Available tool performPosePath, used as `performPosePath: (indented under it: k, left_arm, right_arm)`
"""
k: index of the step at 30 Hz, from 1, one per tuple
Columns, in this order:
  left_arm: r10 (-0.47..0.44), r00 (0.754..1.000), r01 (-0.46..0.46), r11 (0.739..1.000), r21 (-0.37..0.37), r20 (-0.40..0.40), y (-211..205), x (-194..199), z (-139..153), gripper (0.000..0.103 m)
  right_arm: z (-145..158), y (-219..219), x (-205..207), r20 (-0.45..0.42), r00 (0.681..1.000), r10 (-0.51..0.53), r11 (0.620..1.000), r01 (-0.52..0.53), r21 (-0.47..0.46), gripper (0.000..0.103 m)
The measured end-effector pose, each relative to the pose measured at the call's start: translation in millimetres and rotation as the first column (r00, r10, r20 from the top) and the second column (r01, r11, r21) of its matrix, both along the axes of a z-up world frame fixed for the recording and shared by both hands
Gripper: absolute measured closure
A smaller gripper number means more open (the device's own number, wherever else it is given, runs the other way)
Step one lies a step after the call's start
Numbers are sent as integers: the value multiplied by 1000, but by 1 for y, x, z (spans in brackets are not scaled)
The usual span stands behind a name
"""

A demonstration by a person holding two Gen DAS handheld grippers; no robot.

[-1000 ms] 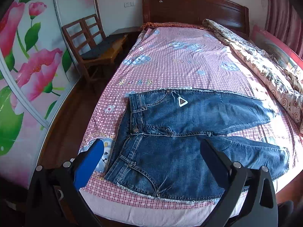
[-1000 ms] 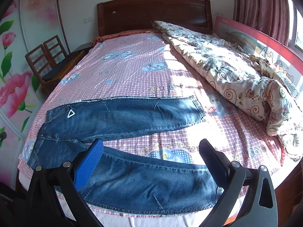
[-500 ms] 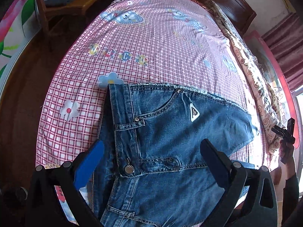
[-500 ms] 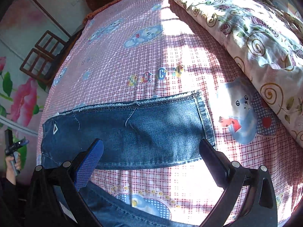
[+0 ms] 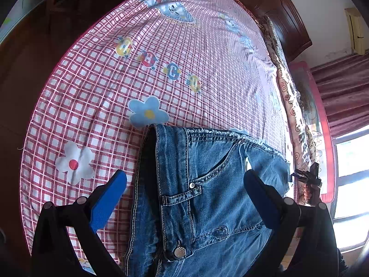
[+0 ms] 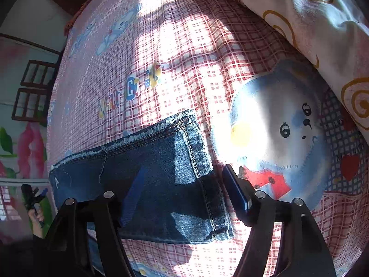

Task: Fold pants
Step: 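Move left tool to the jeans waistband while right tool reaches a leg hem, then grasp the waistband with left tool while right tool grasps the leg hem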

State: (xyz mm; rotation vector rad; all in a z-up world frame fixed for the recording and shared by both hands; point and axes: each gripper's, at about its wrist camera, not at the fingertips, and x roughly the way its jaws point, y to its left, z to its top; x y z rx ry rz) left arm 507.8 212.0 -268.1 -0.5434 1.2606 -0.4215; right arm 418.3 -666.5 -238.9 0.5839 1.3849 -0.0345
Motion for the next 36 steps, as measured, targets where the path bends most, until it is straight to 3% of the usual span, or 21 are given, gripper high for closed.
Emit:
performPosePath:
  k: [11, 18, 28, 34, 36]
  left_arm:
    - [-56, 998, 56, 992, -117, 5, -11, 10, -21, 2]
    - [-62, 998, 60, 992, -115, -15, -19, 21, -28, 2]
    - [-85, 996, 86, 996, -24, 29, -24, 51, -35, 2]
    - [-126, 991, 129, 988, -87, 38, -27, 61, -36, 2]
    - [-155, 987, 158, 985, -65, 49, -36, 63, -35, 2]
  right_arm:
    - [1, -4, 0, 29, 999, 44, 997, -46, 58, 40]
    - [1, -6, 0, 47, 997, 54, 996, -57, 63, 40]
    - [-1, -7, 4, 85, 996, 37, 997, -42, 65, 40]
    - [-1, -7, 4, 90, 995, 53, 996, -59, 66, 40]
    - [-2, -7, 3, 92, 994, 49, 996, -56, 68, 40]
